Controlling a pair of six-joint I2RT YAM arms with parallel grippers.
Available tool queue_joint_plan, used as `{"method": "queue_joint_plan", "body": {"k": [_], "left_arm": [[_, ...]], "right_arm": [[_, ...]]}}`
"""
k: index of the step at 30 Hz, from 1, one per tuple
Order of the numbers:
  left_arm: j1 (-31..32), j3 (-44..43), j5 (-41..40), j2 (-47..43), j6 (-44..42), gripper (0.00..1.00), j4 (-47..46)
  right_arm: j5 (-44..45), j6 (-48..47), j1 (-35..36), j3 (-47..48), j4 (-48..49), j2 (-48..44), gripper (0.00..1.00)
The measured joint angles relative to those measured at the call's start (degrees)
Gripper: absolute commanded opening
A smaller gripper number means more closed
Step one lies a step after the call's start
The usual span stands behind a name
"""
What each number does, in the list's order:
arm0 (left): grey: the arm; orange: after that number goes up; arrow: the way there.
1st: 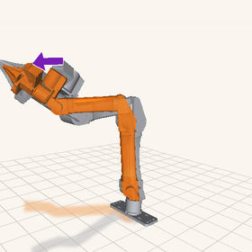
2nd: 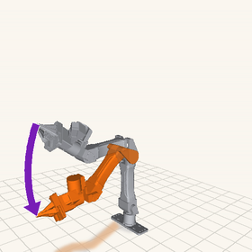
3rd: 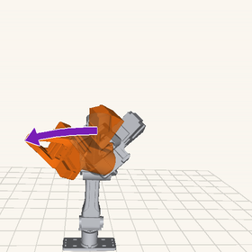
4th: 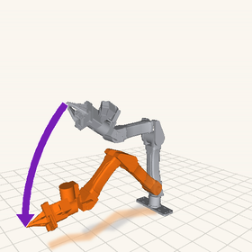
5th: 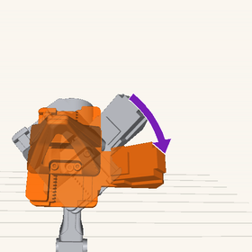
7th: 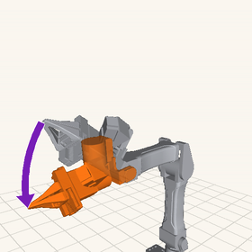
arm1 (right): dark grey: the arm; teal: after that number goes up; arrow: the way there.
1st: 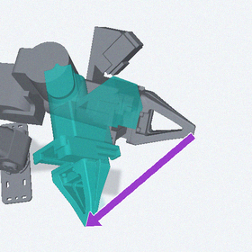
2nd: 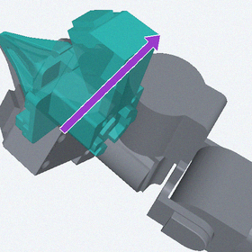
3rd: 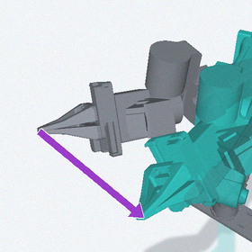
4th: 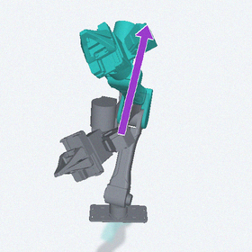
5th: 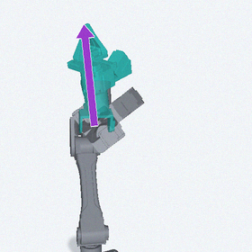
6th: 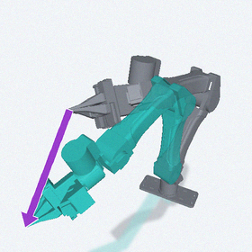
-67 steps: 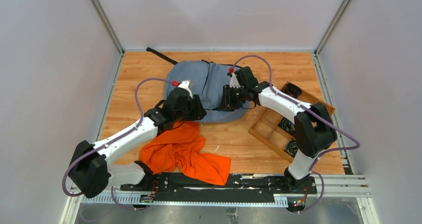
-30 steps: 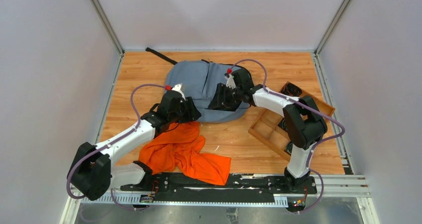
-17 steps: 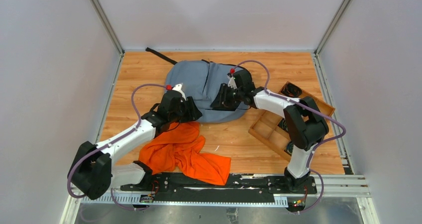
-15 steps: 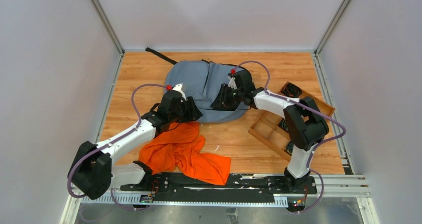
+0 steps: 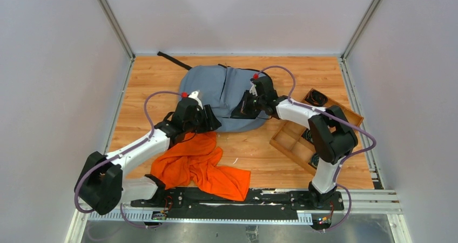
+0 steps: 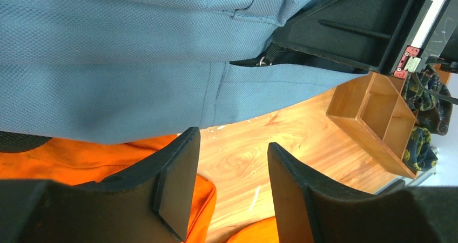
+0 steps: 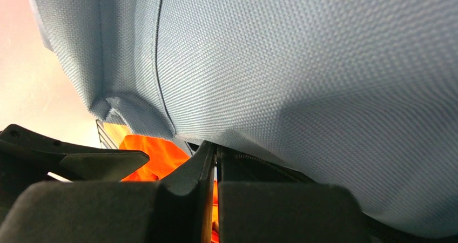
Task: Pack the student bag
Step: Zip the student bag at the center of the board.
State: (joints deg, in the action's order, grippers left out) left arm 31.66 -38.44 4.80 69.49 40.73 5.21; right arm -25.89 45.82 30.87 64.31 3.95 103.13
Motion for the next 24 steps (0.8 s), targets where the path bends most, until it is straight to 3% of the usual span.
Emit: {"method": "queue_joint_plan", "body": {"k": [8,24], "left_arm": [[0.0,-0.1,1.6,1.2,1.3,0.74,-1.3],[0.0,-1.0,2.3,4.0,7.1,0.74,-5.8]], "right_arm": [[-0.5,-0.1,0.0,-2.6,1.5,-4.5,0.0],[-1.6,-0.5,2.0,-6.4,2.6,-9.9,0.0]]}}
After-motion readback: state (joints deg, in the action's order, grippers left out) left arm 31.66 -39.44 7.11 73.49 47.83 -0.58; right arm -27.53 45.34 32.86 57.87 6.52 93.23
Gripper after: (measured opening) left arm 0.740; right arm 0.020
